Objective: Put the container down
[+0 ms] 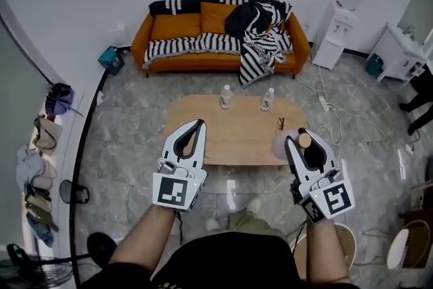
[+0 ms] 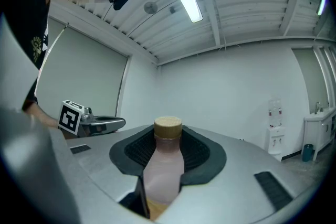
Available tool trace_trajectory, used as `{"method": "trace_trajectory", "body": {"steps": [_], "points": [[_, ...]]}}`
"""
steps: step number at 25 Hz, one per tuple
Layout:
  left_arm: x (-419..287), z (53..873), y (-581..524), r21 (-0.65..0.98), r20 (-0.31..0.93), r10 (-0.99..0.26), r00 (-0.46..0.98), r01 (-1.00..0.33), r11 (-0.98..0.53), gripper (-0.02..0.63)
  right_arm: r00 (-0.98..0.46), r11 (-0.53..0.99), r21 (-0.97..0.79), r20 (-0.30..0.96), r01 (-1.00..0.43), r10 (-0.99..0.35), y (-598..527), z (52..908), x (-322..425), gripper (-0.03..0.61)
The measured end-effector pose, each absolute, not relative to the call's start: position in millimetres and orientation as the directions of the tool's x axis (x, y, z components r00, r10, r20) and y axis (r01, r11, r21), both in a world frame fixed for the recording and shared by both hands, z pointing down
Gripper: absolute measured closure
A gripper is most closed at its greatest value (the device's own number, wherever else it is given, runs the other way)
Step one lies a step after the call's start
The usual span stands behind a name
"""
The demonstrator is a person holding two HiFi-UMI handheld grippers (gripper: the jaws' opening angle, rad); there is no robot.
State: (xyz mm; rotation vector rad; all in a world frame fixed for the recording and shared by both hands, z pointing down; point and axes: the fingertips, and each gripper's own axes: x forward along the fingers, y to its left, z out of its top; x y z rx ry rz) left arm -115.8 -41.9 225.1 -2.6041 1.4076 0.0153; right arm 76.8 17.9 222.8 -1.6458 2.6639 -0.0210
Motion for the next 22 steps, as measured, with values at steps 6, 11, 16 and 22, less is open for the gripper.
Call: {"method": "trace_trajectory", "body": {"steps": [6, 11, 16, 22], "points": [[-97, 224, -69, -0.144, -0.106, -0.834, 0.542, -0.838, -0.526, 0.6, -0.468, 0.468, -0.007, 0.004, -0.884, -0.884, -13, 222, 92, 0.43], [-94, 222, -83, -0.152, -0.099, -0.839, 0.534, -0.842, -0.518, 0.6, -0.475, 0.475, -0.01, 0.01, -0.88, -0.88, -27, 223, 98, 0.43], [-93, 230, -102, -0.145, -0.09, -0.845, 0.527, -0.847, -0.512, 0.6, -0.482, 0.481, -0.016, 0.019, -0.876, -0.876, -46, 230, 100, 0.43], [-94, 244, -116, -0.13, -0.051, -0.858, 0.511, -0.855, -0.501, 0.6, -0.48, 0.479, -0.024, 0.043, -0.877, -0.876, -58, 240, 103, 0.43]]}}
